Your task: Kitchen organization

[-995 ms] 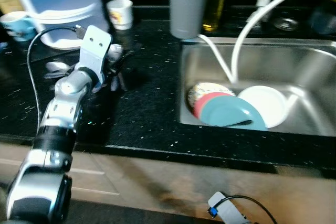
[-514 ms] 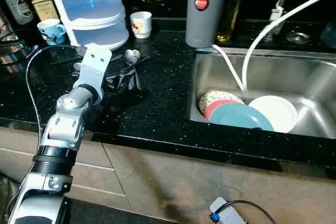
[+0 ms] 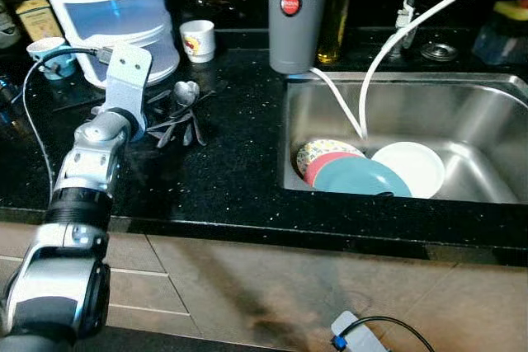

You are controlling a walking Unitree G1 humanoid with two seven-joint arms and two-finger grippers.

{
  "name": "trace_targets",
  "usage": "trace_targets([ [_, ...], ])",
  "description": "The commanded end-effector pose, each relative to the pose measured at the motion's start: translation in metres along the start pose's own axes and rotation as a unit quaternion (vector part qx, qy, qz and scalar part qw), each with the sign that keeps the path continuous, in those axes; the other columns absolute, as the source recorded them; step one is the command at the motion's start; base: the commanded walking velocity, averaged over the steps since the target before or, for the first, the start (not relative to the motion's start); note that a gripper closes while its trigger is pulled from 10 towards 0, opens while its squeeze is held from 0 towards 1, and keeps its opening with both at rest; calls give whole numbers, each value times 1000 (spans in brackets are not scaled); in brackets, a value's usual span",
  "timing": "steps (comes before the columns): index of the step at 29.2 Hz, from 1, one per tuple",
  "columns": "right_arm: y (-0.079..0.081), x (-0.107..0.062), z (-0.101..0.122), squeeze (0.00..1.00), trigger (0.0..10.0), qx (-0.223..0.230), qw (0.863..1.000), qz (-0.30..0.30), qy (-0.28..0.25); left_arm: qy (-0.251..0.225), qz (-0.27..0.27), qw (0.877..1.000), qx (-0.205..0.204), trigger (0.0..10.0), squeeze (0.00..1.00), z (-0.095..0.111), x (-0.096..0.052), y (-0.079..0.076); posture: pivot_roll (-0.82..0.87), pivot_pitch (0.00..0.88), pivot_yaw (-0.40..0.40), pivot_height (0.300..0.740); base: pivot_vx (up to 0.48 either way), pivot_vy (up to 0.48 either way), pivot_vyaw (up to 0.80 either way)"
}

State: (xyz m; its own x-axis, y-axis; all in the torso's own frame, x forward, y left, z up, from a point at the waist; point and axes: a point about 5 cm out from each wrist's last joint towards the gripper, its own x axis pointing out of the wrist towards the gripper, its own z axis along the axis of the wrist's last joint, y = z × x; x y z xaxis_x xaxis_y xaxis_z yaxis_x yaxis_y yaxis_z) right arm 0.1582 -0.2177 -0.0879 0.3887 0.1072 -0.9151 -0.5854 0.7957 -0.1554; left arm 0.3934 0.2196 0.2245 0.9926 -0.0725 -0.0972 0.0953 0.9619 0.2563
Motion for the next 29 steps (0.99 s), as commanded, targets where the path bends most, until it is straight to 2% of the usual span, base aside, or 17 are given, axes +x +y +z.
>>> trace_targets([
  [1, 1, -1, -5, 0, 10000, 4, 1000, -1, 1, 4, 8, 1000, -9, 10000, 0, -4, 2, 9, -70, 42, 33, 740, 0, 0, 0],
  [8, 1, -3, -11, 0, 10000, 1, 1000, -1, 6, 10, 4, 1000, -24, 10000, 0, -10, 7, 8, -87, 63, 25, 740, 0, 0, 0],
  [12, 1, -4, -15, 0, 10000, -1, 1000, -1, 9, 34, -18, 997, -67, 10000, 0, -19, 9, 3, -91, 71, 18, 740, 0, 0, 0],
  [15, 1, -4, -15, 0, 10000, -1, 1000, -2, 9, 38, -26, 996, -76, 10000, 0, -21, 10, 1, -93, 74, 18, 740, 0, 0, 0],
  [19, 0, -4, -16, 0, 10000, -4, 1000, -4, 9, 114, -89, 984, -101, 10000, 0, -39, 10, -15, -88, 74, 16, 740, 0, 0, 0],
  [22, 0, -4, -16, 0, 10000, -4, 1000, -5, 8, 126, -92, 983, -99, 10000, 0, -42, 9, -16, -88, 73, 17, 740, 0, 0, 0],
  [23, 0, -4, -15, 0, 10000, -5, 1000, -6, 7, 138, -94, 980, -105, 7176, 0, -44, 9, -16, -85, 69, 19, 740, 0, 0, 0],
  [24, 0, -4, -14, 0, 10000, -6, 1000, -7, 6, 146, -92, 978, -116, 2784, 0, -45, 9, -14, -84, 69, 19, 740, 0, 0, 0],
  [25, -1, -3, -13, 0, 10000, -6, 1000, -9, 5, 150, -90, 977, -122, 0, 0, -44, 8, -12, -82, 66, 20, 740, 0, 0, 0],
  [29, -1, -3, -11, 0, 10000, -9, 1000, -11, 3, 151, -83, 977, -123, 0, 0, -39, 8, -5, -73, 58, 22, 740, 0, 0, 0],
])
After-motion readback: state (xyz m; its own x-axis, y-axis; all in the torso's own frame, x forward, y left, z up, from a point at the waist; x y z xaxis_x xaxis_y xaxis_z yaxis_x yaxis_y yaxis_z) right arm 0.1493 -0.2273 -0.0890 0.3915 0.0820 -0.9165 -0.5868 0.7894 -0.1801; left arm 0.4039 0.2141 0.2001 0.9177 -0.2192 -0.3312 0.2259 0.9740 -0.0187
